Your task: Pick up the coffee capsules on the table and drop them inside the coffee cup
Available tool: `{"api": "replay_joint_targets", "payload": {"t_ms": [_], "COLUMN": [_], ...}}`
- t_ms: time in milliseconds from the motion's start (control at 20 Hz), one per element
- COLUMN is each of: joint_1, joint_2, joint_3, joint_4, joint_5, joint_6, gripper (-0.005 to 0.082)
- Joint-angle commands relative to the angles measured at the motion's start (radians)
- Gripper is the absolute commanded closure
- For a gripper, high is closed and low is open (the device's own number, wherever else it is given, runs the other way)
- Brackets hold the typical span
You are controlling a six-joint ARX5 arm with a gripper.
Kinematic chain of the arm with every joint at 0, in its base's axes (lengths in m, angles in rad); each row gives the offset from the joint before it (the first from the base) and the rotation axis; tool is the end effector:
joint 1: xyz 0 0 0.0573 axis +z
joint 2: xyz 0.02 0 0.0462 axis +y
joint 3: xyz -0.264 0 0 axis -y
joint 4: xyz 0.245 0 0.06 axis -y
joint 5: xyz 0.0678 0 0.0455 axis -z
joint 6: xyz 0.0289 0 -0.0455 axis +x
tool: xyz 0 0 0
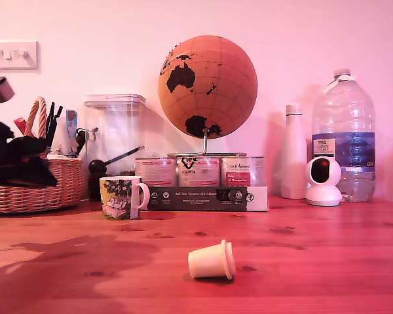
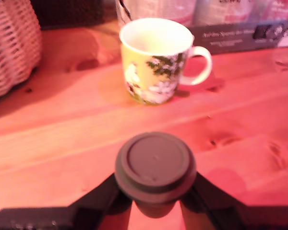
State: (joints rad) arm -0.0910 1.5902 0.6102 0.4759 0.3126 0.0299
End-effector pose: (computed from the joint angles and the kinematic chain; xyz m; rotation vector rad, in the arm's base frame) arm 0.2928 -0.0356 0.1514 -0.0272 0.4984 -0.4024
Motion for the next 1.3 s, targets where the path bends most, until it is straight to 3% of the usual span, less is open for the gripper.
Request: {"api": "replay_joint_targets", "payload": {"t_ms": [0,200,650,1250], "joint_1": [-0.018,-0.055,-0.087,-0.089], "joint_2": [-0.002,-0.002,-0.001,0.032], "joint_3": [0.045,0.133,0.372,0.578], "joint_4": [-0.047,-0.156,-0.517,-0.729], "joint_5": [-0.001,-0.041,-0.065,-0.098], "joint_6": [0.006,0.035,0.063,0.086], "gripper": [0.0733,0.0733,0.0733,0.0733]}}
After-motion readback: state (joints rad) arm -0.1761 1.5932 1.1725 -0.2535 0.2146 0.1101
